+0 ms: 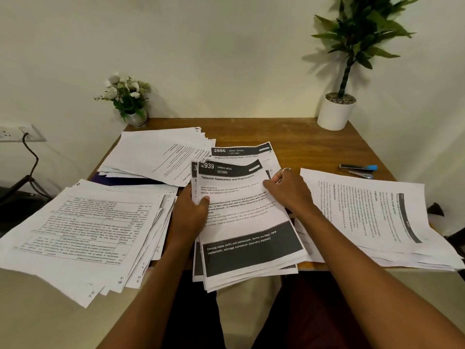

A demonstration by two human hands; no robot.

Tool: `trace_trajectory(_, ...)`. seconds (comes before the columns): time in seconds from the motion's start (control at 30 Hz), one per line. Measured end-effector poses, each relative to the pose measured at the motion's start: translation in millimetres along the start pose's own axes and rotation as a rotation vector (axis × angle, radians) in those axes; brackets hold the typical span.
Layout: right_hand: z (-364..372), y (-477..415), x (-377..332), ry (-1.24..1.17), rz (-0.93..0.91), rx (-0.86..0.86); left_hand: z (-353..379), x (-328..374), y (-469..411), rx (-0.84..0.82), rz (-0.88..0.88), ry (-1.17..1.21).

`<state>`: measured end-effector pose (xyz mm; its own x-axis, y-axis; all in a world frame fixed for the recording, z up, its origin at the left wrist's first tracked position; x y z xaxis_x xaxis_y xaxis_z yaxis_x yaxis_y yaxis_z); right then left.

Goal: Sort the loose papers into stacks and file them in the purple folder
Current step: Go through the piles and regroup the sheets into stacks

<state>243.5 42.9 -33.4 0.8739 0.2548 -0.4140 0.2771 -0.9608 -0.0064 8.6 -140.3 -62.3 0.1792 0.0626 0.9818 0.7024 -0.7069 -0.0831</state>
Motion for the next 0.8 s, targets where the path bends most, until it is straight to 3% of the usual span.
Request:
trace_trajectory(0.2,-17,-26,16,-0.167,0.069,0.144,0,-3,-4,0.006,0.022,-0.077)
trace_trajectory(0.8,10,-40,34,-0.447,0.154,-0.071,-2,-4,-3,0.035,0.010,-0.078)
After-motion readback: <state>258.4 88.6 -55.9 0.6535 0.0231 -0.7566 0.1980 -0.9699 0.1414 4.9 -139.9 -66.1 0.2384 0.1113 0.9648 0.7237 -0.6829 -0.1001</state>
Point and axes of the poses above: each hand's wrist, its own y-axis away from the middle knuckle, its own z-axis out of the palm, x = y × z, the point moved 10 cm from there along -y, towards the middle knuckle, and after that the axes turned 14 degrees about y, right-handed, at the moved point
